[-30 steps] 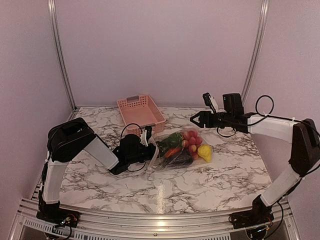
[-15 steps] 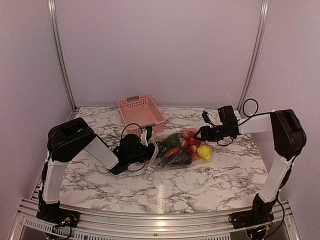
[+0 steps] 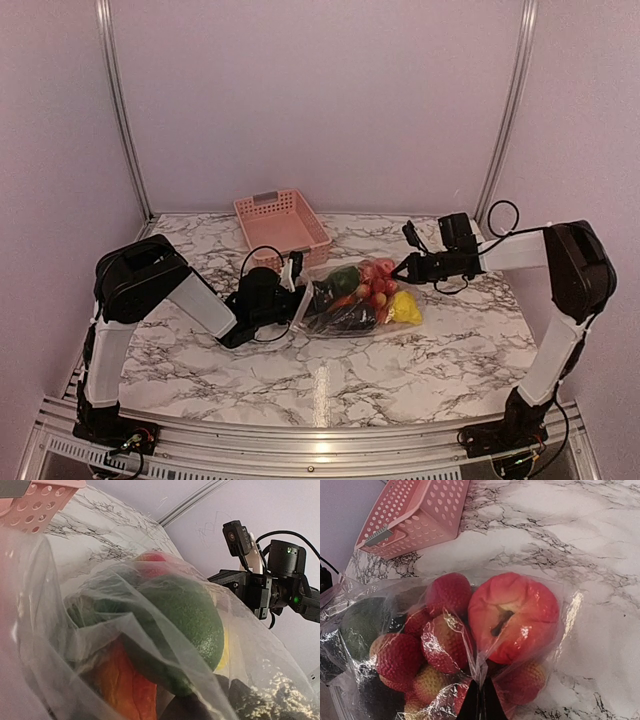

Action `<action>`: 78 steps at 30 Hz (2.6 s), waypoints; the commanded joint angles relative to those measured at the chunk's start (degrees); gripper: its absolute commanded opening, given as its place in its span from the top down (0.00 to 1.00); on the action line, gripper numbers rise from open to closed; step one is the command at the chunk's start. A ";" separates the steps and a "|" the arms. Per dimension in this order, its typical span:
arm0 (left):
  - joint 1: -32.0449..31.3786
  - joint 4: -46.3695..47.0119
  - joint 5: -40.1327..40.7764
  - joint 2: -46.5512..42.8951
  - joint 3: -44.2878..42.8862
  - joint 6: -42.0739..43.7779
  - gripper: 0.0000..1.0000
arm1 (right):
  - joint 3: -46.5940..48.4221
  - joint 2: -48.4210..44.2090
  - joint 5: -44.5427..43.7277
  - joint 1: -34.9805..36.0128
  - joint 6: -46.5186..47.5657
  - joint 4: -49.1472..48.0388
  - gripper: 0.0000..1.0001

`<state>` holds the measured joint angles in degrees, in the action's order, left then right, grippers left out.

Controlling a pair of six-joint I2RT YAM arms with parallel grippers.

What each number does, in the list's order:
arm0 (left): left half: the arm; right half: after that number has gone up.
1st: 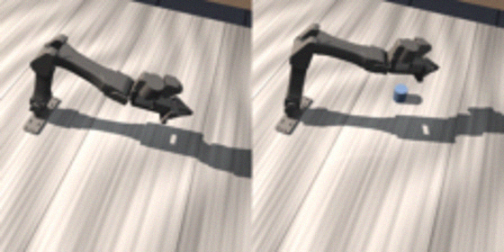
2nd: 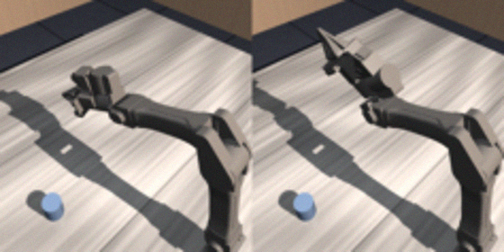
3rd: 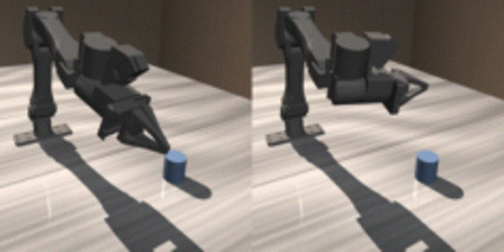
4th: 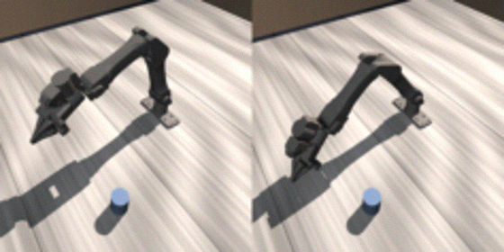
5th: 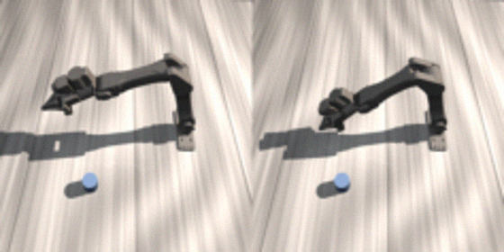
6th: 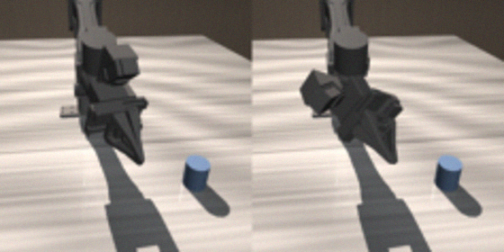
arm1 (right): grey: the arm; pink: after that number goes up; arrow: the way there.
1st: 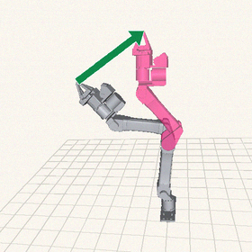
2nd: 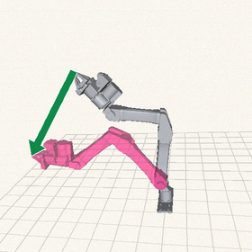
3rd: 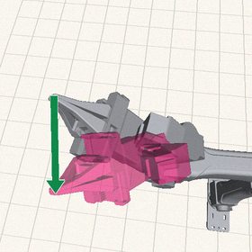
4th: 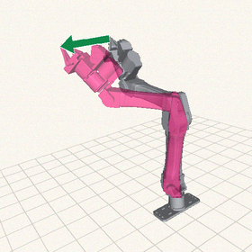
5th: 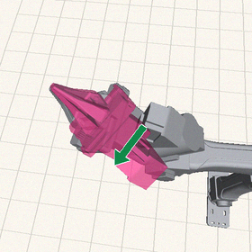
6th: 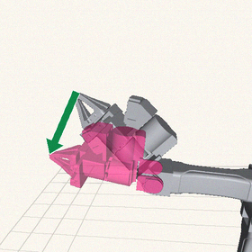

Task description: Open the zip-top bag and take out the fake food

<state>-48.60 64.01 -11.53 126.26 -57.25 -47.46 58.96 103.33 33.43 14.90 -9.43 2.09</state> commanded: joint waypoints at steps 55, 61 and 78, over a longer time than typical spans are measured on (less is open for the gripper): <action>2.76 -11.06 -2.44 -13.97 10.18 7.67 0.26 | -6.73 -9.70 6.34 2.01 0.27 -5.26 1.00; 2.38 -19.40 -6.27 -21.85 14.82 19.85 0.18 | -6.75 -10.04 5.95 2.06 0.72 -4.91 1.00; 0.91 -17.74 -6.47 -26.98 24.13 37.04 0.21 | -6.56 -10.40 5.33 1.81 1.20 -3.88 1.00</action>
<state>-46.54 42.30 -16.56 100.99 -34.98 -14.85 50.94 94.24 39.11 17.37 -8.97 -2.39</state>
